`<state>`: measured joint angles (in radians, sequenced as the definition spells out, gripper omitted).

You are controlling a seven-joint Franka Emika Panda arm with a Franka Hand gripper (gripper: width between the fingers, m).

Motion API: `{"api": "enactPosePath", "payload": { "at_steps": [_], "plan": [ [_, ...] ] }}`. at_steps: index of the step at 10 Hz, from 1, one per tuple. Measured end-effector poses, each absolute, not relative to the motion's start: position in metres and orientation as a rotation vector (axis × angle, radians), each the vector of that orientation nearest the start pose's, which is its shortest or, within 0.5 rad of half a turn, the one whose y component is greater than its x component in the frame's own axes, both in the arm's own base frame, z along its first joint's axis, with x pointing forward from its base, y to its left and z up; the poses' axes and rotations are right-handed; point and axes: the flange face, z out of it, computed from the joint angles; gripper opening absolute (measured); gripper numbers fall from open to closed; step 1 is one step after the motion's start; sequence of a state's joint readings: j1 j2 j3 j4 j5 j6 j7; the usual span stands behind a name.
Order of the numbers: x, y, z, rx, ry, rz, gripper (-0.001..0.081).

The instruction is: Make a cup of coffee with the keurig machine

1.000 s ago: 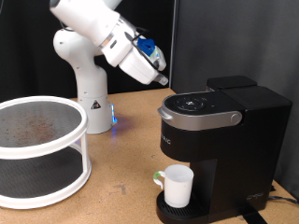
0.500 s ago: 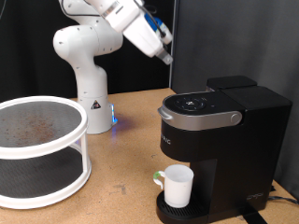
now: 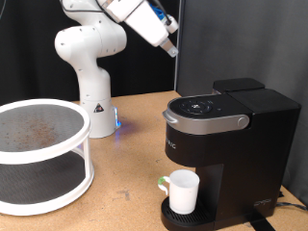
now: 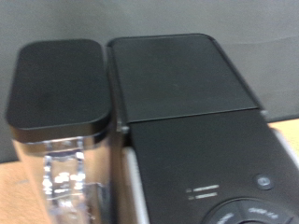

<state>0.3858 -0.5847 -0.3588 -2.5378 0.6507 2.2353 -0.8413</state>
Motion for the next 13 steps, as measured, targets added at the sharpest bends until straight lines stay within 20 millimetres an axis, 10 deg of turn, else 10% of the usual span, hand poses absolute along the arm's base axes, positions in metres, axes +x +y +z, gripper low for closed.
{"api": "enactPosePath", "payload": {
  "at_steps": [6, 13],
  "plan": [
    [0.458, 0.051, 0.525, -2.491, -0.712, -0.789, 0.0807],
    [0.508, 0.088, 0.507, -2.654, -1.005, -0.252, 0.0807]
  ]
}}
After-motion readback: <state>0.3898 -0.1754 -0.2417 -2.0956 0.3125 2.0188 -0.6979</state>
